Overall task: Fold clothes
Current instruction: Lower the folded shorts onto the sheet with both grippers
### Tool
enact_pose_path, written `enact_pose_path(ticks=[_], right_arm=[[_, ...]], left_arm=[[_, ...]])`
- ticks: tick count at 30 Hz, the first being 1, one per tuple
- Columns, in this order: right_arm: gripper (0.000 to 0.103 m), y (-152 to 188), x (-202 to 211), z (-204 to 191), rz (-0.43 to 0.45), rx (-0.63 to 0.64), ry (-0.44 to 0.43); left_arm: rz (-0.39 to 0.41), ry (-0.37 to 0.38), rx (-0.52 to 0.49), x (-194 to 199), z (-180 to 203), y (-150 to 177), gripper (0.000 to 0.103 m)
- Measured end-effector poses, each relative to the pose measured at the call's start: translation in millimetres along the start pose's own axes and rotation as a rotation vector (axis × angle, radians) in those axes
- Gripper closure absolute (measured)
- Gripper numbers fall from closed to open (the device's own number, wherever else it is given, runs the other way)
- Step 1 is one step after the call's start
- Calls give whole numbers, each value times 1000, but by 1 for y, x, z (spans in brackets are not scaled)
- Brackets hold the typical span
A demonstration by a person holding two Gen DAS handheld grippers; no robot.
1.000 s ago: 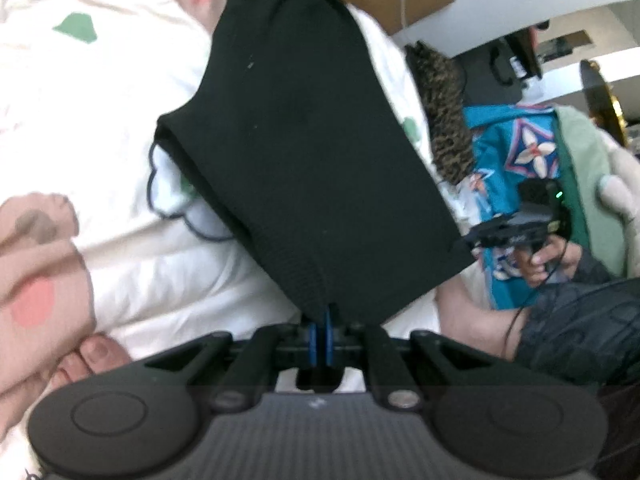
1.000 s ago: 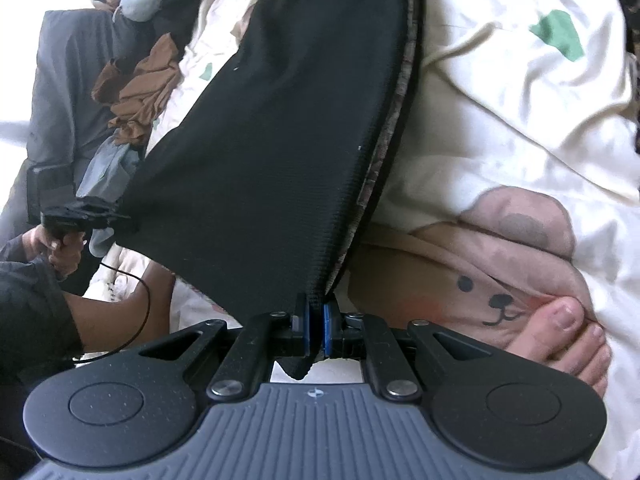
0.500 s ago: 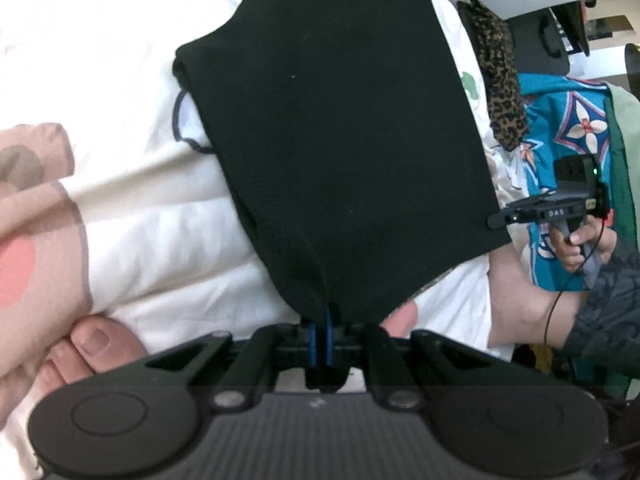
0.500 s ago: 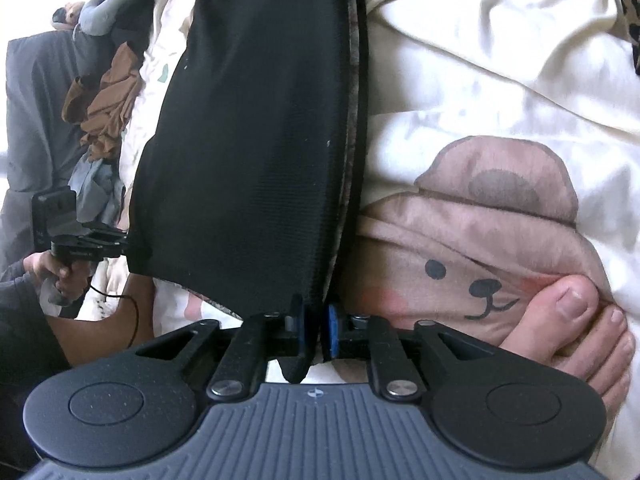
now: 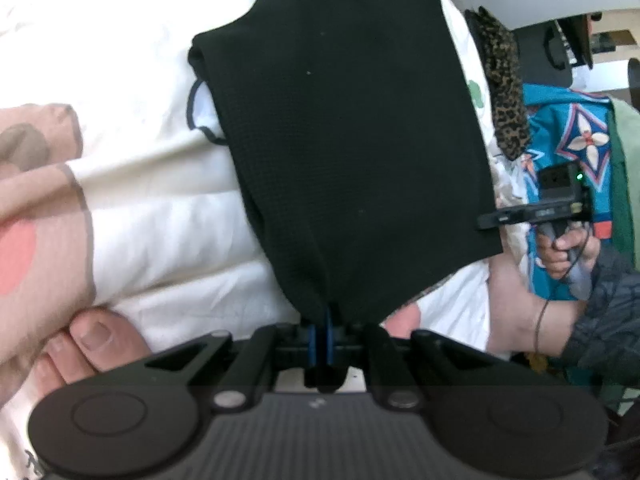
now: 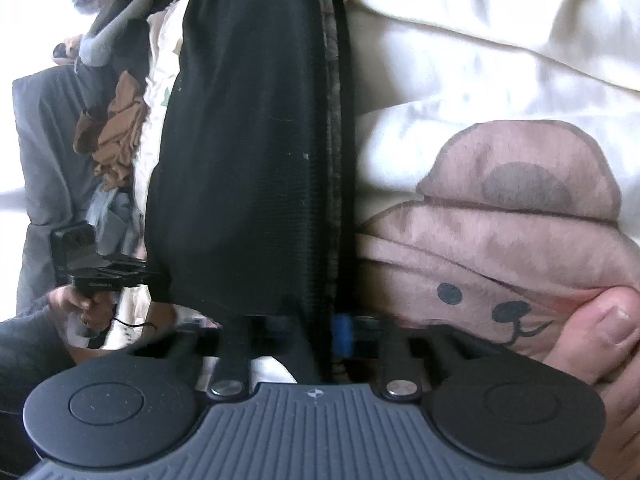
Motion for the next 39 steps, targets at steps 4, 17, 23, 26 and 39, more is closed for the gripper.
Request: enact_pose_path(ticks=[4,17,23,26,39], right_arm=[[98,4,8,-10,9,43,-38],[99,33,31,-53,-76,165,-126],[99,33,47,-66,-35,176,-152],[99,28,52,-70,-12,186,-156],[98,-11,71,-68,91,197,-128]], left_arm=[[-1,36,6,9,7,4,98],[-59,94,-8,50,29,38,98],[-7,101,-40,67,39,28,98],[18,108,-29,73,40,21,98],[137,44,-47,84,35,-34,98]])
Point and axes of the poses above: each gripper's, at about its wrist camera, not at the fingertips, and x roughly against the way its jaws point, z to its right, y to its underside, the point moved 10 cm from there along -x, roughly the way its jaws point, and after that the axes turned 2 degrees about -y, right-handed, at the moved point
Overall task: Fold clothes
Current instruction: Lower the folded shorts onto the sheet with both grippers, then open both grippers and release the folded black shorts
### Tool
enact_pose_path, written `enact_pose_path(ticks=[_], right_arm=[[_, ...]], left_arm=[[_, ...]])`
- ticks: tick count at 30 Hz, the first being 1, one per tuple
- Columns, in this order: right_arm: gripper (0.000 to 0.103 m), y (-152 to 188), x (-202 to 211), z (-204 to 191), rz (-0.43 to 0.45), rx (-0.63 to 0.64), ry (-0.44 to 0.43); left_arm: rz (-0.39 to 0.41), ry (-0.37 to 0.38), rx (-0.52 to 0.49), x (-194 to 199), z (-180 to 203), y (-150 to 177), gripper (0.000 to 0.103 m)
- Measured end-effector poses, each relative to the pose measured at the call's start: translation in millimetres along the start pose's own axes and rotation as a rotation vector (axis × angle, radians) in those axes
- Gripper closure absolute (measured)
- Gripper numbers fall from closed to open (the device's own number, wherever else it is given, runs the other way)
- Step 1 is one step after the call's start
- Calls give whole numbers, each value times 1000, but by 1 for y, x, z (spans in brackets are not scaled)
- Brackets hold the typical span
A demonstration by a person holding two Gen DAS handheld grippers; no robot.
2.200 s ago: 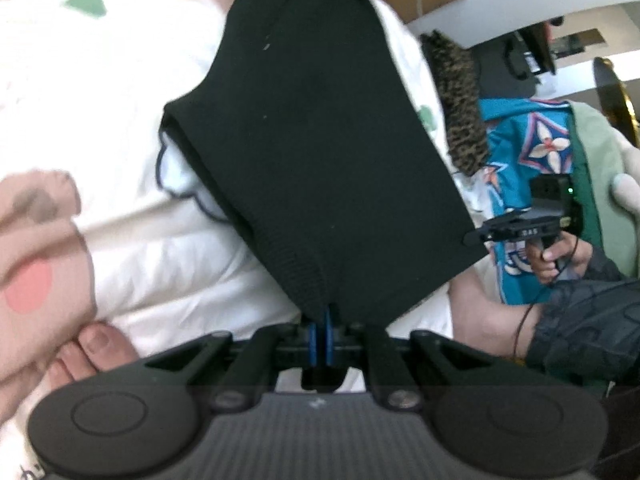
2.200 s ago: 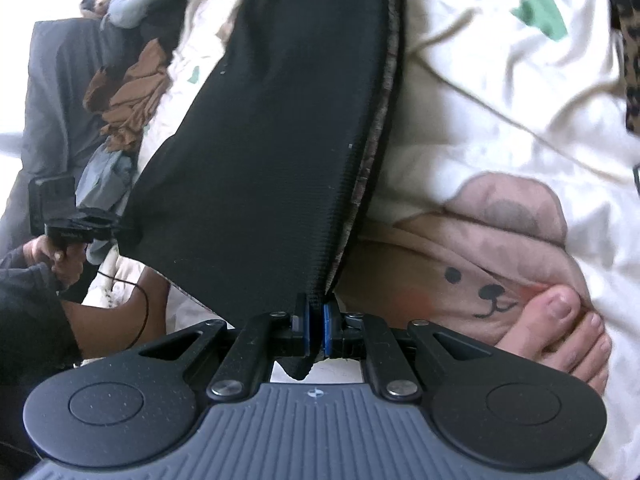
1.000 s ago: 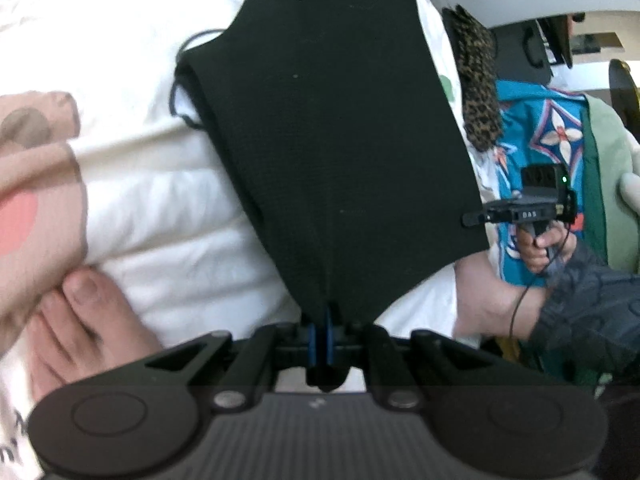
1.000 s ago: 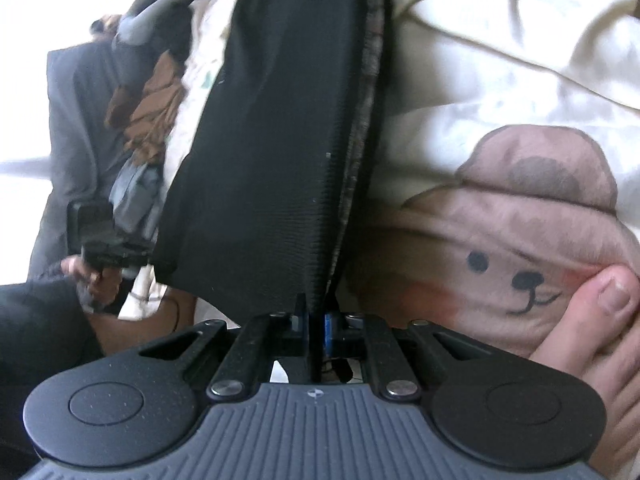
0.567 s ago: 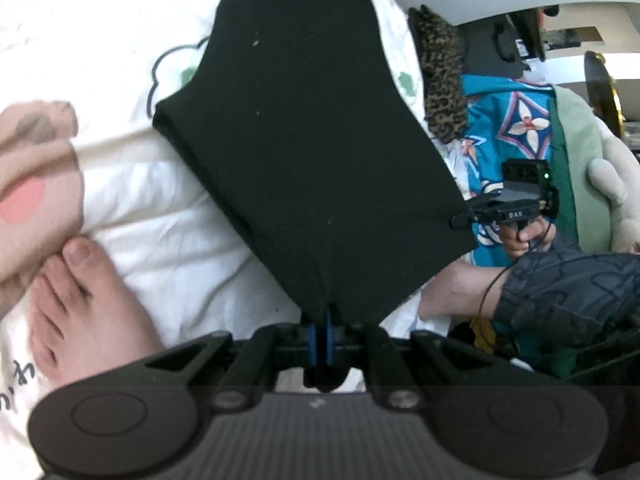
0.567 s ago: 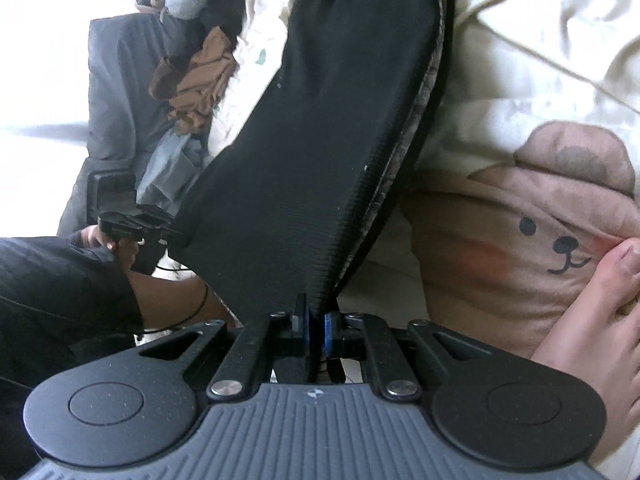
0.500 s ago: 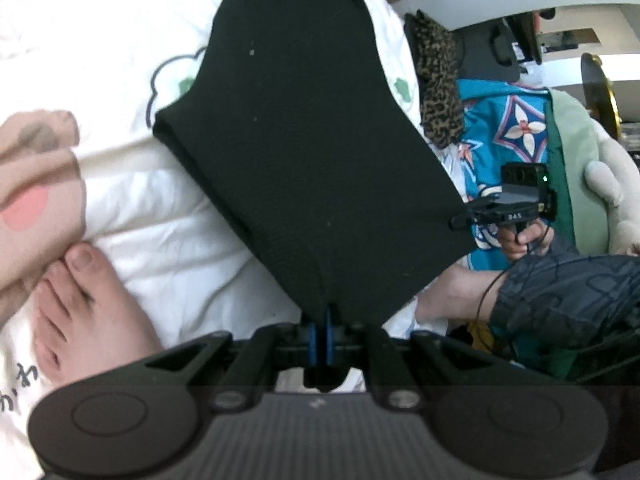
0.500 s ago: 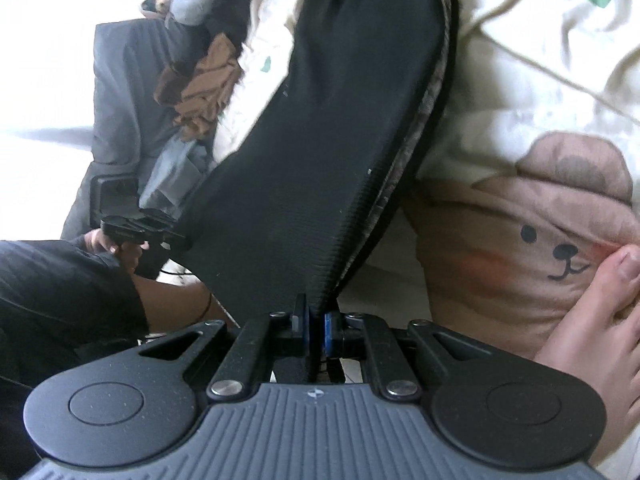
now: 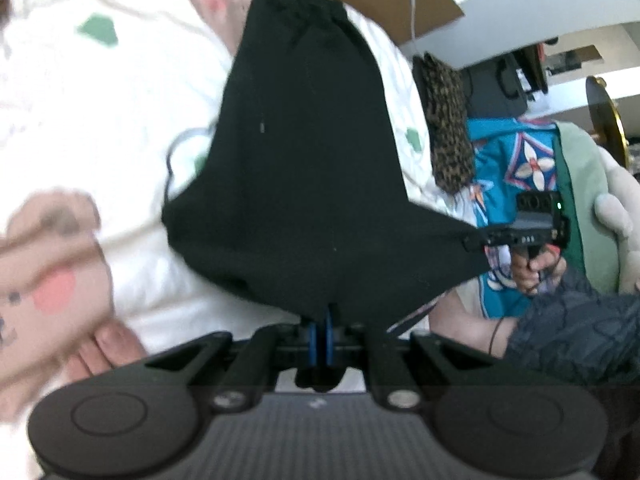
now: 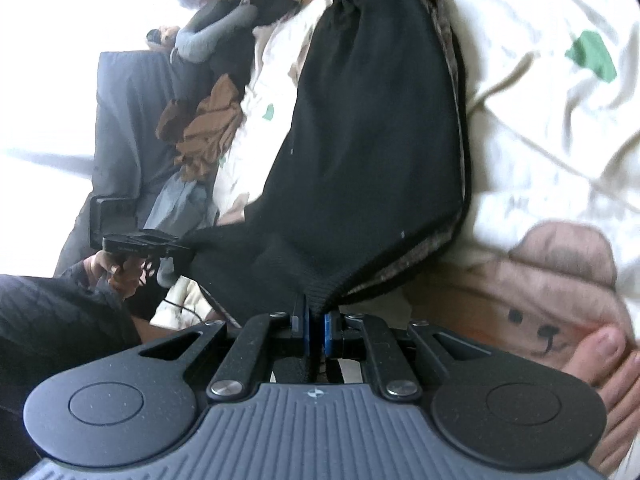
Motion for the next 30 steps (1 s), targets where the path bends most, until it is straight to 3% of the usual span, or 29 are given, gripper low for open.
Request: enact_pose_path(ticks=[17,25,30], right_arm=[[98,-88,7,-4,239,-29,32],[98,-140,6,2,279,-25,64],[98,-154,-1,5,282,-19,81]], left_arm=[[247,-41,25,13,-5,-93,98],[298,-58,21,0,-13,-134,98],[322,-70,12,0,-17,-152,98]])
Point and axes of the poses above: each gripper's, at about its wrist camera, not at the fingertips, and x roughly against the way its jaws point, z to its right, y to its underside, the point moved 10 cm from there along -x, roughly the way its jaws point, and after that the axes turned 2 degrees about -y, right-handed, at the moved point
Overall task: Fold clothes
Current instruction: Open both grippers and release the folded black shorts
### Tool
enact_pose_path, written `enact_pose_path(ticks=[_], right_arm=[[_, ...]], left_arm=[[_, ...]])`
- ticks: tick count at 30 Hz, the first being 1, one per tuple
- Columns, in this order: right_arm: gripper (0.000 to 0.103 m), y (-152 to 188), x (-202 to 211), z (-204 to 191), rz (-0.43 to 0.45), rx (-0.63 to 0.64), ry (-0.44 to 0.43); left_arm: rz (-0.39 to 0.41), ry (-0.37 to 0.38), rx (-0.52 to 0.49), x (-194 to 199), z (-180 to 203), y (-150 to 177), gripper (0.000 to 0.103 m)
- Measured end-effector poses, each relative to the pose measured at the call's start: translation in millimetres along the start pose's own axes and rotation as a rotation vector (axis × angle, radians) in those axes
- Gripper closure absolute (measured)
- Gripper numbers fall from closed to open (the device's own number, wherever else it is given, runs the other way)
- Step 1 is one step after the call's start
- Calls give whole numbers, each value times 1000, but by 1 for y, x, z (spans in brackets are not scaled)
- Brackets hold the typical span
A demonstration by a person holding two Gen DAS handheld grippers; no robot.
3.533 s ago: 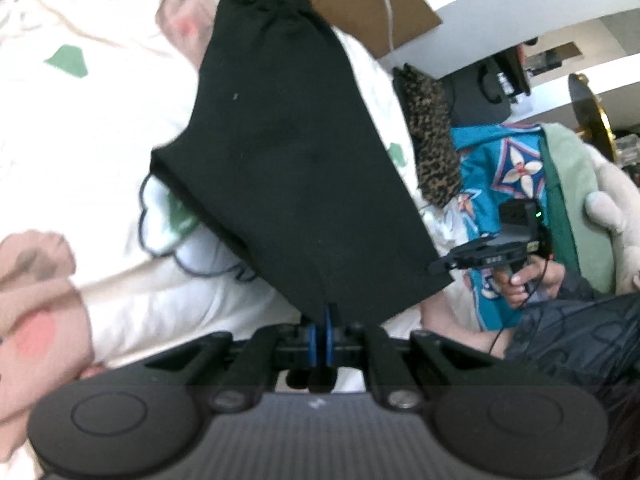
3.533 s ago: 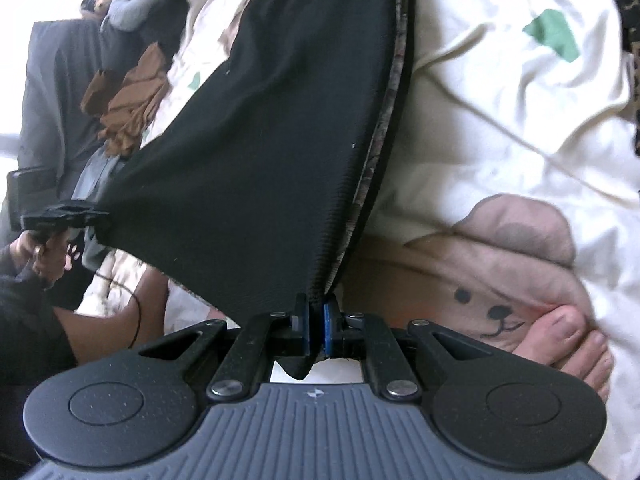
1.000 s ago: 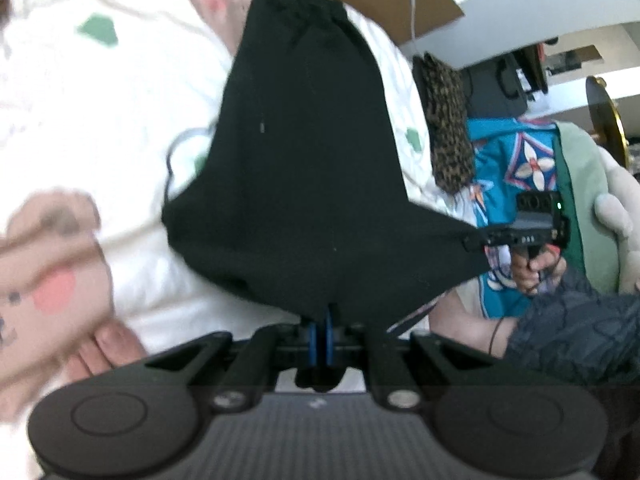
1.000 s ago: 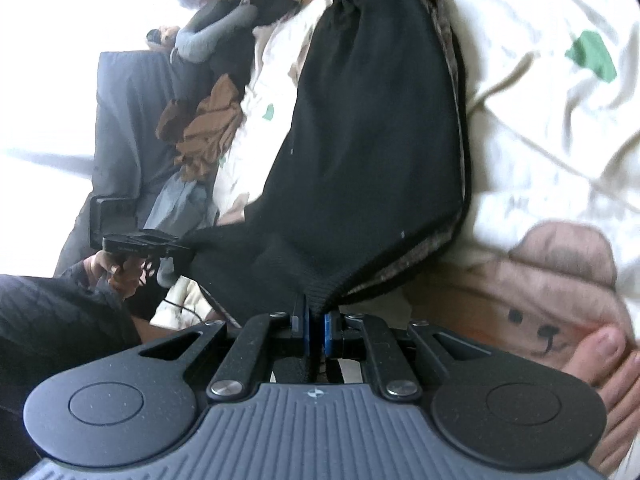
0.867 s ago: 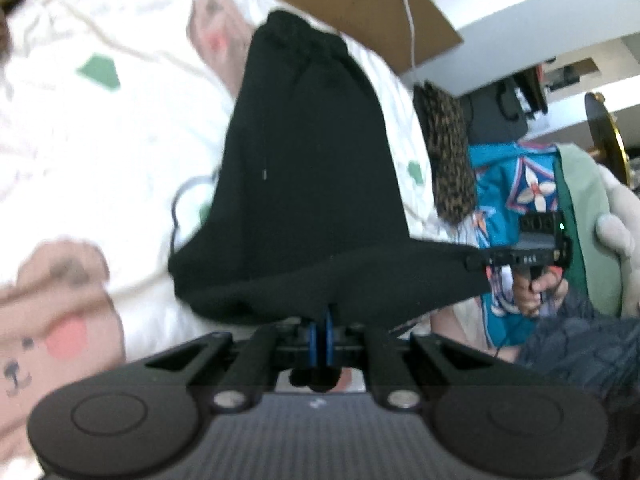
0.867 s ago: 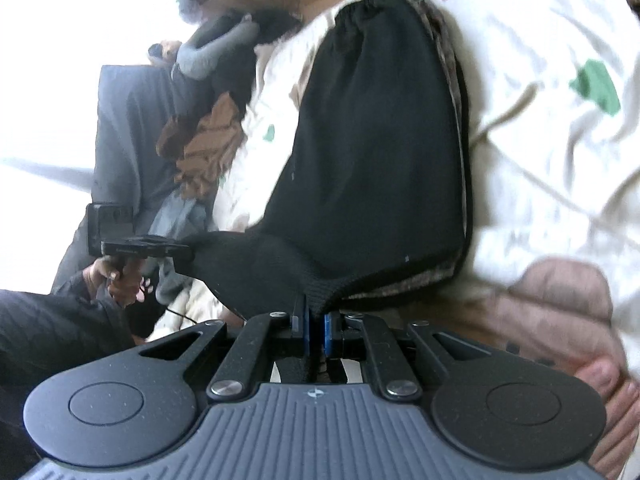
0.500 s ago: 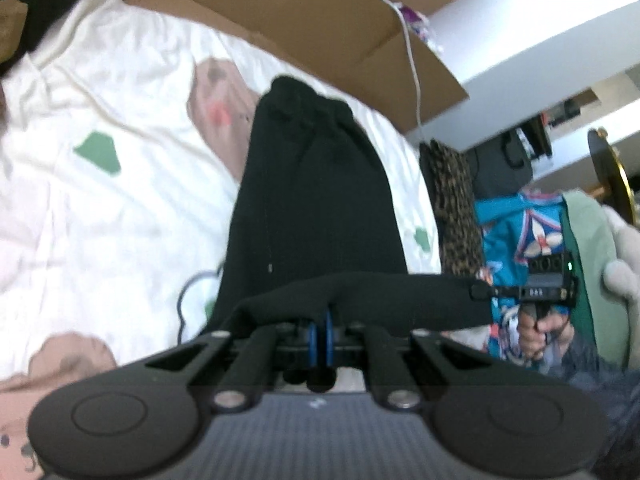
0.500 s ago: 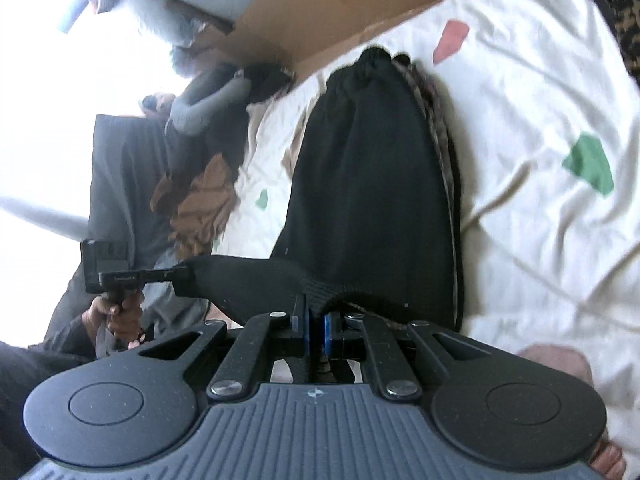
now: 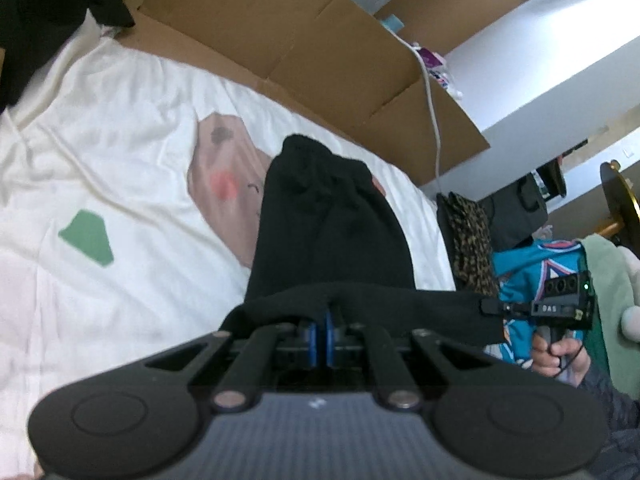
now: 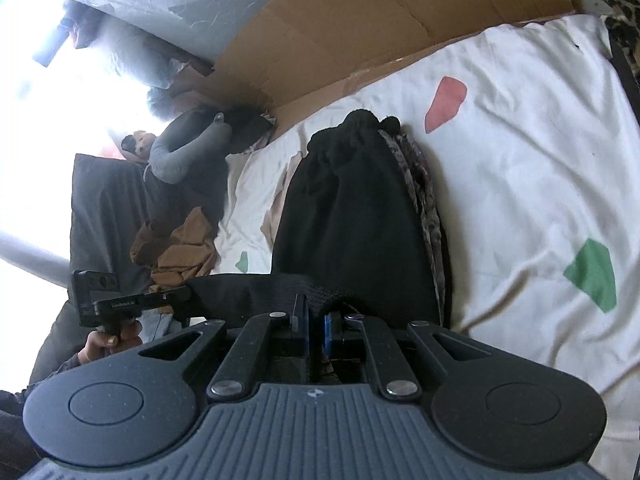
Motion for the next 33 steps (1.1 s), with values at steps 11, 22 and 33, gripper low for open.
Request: enact_pose_path(ticks=[11,22,33], right_arm=[[98,-22,-19,21,10,-29,58],[98,-45,-34,27,3,19,95],[57,-37,-47,48,16,-51,117]], left_arm=[[21,-56,14,-28,-14,-21,98],[48,-85,-58,-39,-6,-41,98],[25,-106,32,-77,-36,-26,73]])
Point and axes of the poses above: each gripper's, at about its wrist camera, not at the fingertips, and x roughly against the way its jaws point, z to its right, y to its underside, the point moved 10 cm from there along -x, roughly the way its jaws point, and after that the axes turned 2 degrees about -y, right-handed, at the moved point
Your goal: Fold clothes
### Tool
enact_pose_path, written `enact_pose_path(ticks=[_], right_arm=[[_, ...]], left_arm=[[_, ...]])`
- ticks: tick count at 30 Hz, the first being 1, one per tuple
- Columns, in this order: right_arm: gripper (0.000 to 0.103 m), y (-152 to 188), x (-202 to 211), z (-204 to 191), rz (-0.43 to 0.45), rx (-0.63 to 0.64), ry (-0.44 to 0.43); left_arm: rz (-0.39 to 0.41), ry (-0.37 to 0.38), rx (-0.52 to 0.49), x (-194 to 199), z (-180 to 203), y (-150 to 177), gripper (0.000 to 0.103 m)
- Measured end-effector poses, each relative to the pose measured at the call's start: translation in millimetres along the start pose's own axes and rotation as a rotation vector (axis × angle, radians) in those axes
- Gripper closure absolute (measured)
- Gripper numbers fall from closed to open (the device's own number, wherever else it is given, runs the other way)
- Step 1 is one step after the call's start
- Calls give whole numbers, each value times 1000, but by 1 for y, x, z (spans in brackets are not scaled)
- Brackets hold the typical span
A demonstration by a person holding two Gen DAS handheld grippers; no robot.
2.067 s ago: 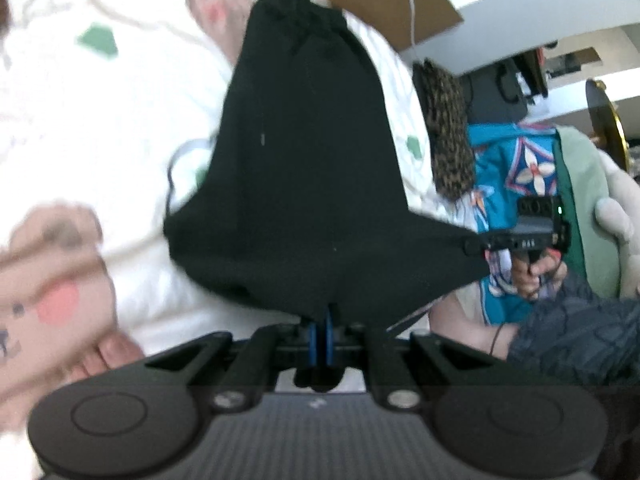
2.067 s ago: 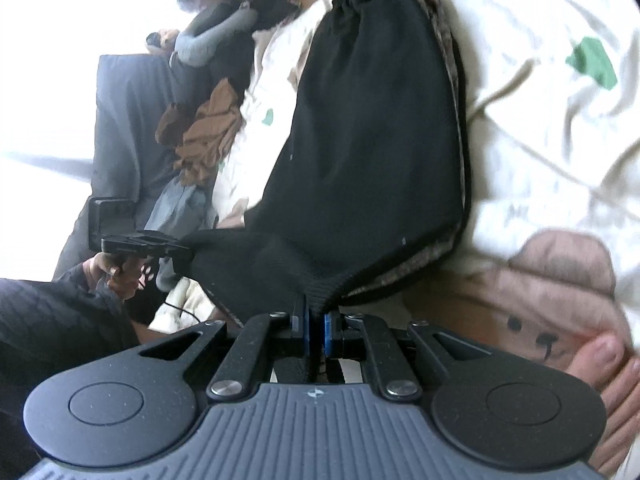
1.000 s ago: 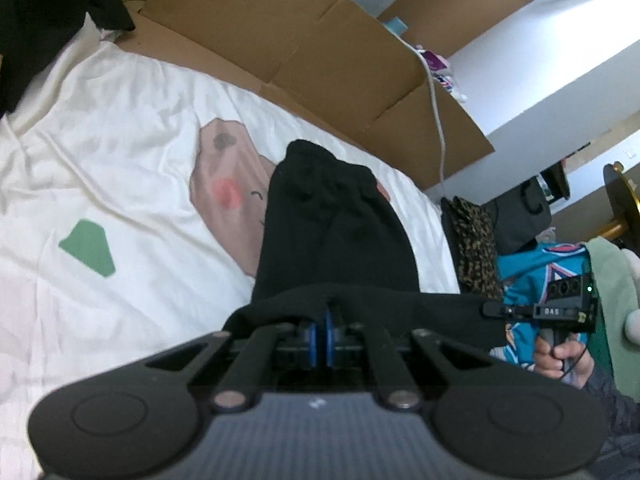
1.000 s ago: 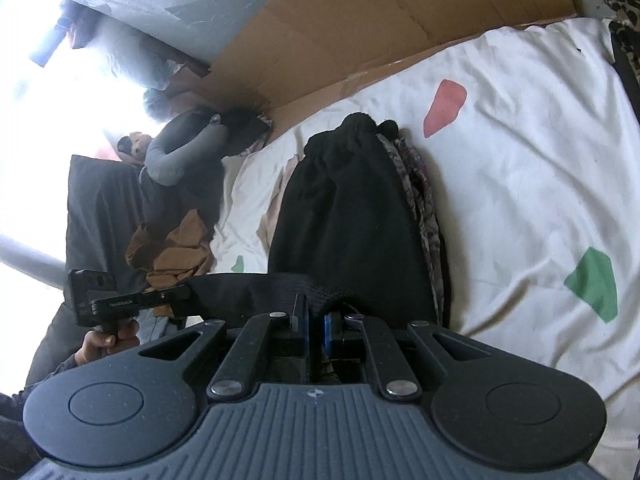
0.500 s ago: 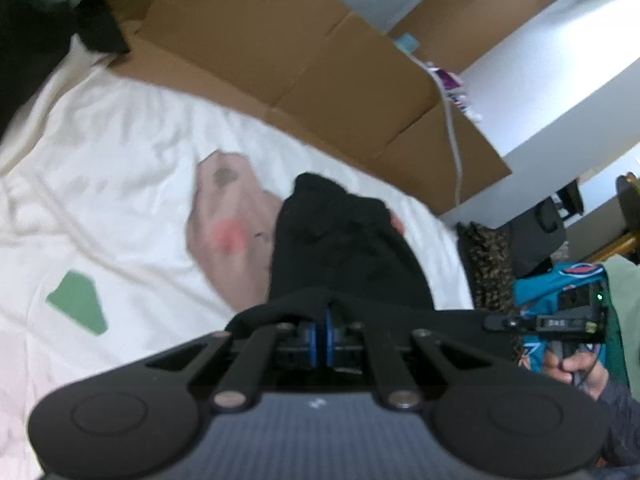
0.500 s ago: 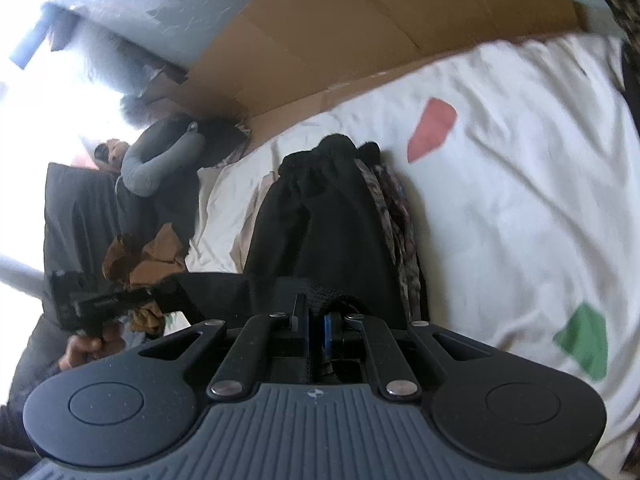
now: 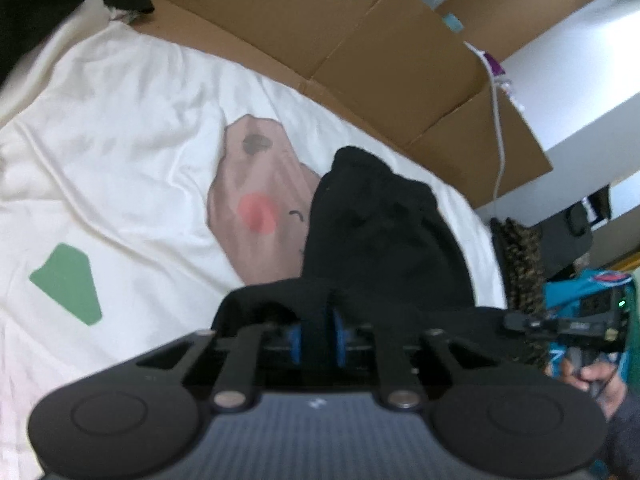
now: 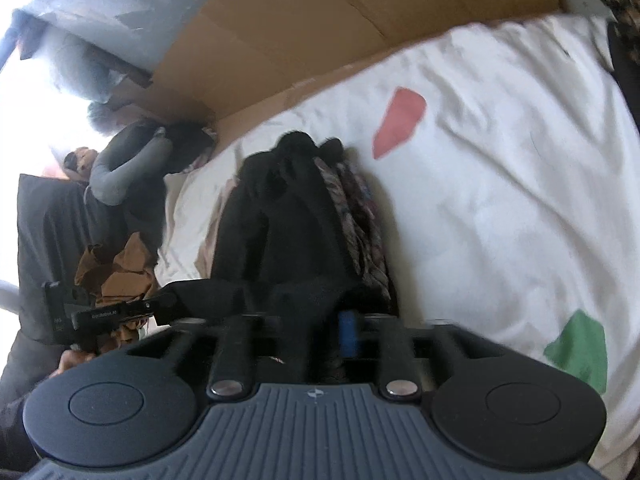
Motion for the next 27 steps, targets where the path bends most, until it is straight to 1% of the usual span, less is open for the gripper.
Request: enact_pose_path(ticks=[1,2,5,8,12,16,17,18,20,24,27], right_arm=[[57,2,-1,0,-4,-4,-13],[57,4,-3,-1,-11,-8,-24],[57,12,-10,-3,-35,-7,-32],[57,17,-14,-7,-40,-5,-48],[57,14,-14,-10,-10,-40,-93],[57,2,-11,-11,30,-60,-107],[53,-2,-10,-10,41,-66,-107],[45,-6,-9,-9,57,-73,-101],[40,-14,-6,-6,94,-85,-102],[40,-28,-5,-1,124,-104,-101],[40,-34,-7,3,130,-94,-81]], left_arm=[[-5,2,-7,-3,1,1,63],[-13,8,-12,-7,1,3,59],[-28,14,-28,-13,3,6,59],[-18,34,-26,-12,6,5,59],[12,58,-14,-4,10,0,59],[49,77,27,0,9,-15,59],[52,73,29,0,8,-18,59],[55,70,32,-1,7,-21,59],[60,62,37,-2,5,-27,59],[84,59,60,-2,1,-39,59],[109,49,67,-1,-2,-51,59]])
Point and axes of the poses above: each gripper's, at about its wrist camera, not at the fingertips, and x roughly against the way its jaws point, z to its right, y to its underside, the point moved 10 cm from there along -x, roughly the way its jaws point, and after that the axes turned 2 degrees about -y, right-handed, at the moved point
